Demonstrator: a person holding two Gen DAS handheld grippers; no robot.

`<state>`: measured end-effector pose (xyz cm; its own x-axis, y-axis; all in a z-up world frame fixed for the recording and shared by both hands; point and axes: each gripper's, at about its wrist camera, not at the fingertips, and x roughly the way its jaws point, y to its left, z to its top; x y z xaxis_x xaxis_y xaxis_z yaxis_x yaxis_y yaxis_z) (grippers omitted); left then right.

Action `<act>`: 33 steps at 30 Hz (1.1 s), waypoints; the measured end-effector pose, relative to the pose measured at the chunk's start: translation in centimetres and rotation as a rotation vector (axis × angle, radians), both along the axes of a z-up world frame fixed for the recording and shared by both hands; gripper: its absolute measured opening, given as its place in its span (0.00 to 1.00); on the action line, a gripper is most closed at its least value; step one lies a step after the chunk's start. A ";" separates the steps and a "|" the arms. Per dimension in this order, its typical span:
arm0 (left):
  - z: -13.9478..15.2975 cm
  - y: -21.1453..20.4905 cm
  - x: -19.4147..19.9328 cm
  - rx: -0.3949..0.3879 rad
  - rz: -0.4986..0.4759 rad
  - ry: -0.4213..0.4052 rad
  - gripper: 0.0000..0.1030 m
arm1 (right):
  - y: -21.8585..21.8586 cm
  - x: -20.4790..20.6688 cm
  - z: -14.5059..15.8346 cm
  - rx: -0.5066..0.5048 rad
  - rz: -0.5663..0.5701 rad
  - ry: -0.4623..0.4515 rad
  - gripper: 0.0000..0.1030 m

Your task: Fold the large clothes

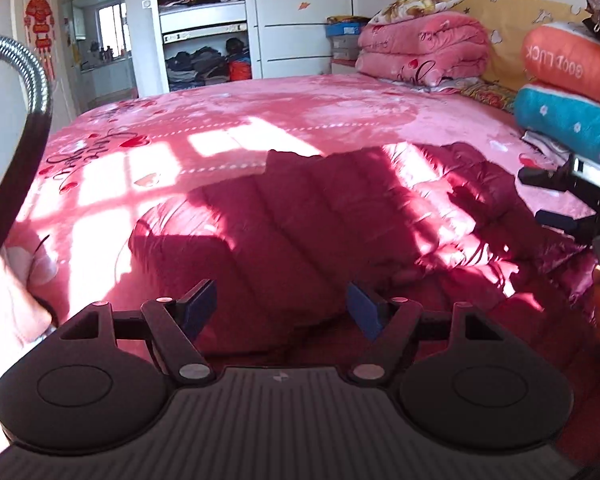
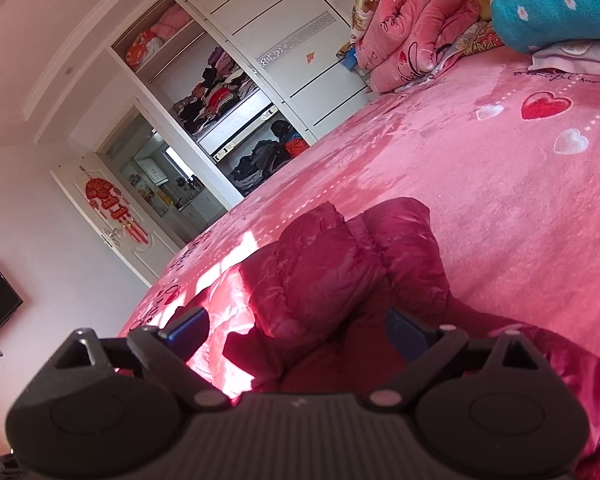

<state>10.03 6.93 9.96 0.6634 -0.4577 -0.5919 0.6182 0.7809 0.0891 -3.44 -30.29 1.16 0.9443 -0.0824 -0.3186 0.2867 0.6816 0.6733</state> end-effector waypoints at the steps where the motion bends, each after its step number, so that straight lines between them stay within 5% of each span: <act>1: -0.5 0.4 0.0 0.014 0.010 0.008 0.85 | -0.3 0.2 -0.3 0.020 0.002 -0.004 0.90; 11: -3.5 0.9 2.1 0.094 0.108 0.009 0.83 | -1.8 2.7 -2.3 0.185 0.030 -0.026 0.56; 13: -3.6 1.5 2.7 0.089 0.144 0.009 0.83 | -1.8 3.0 -2.8 0.204 0.030 -0.015 0.29; 19: -3.3 2.2 4.3 0.048 0.220 0.012 0.85 | -2.1 2.9 -3.2 0.282 0.024 -0.023 0.06; 26: -3.1 2.3 4.3 0.027 0.221 0.012 0.85 | -1.0 1.8 -1.3 0.209 0.022 0.018 0.05; 33: -3.1 2.9 4.0 0.005 0.207 0.009 0.85 | -1.0 2.4 -2.8 0.234 -0.021 0.058 0.37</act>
<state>13.99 9.82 6.85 0.7377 -0.3090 -0.6003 0.4455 0.8909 0.0888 -0.99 -31.31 -1.63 0.9226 -0.0188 -0.3854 0.3420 0.5022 0.7942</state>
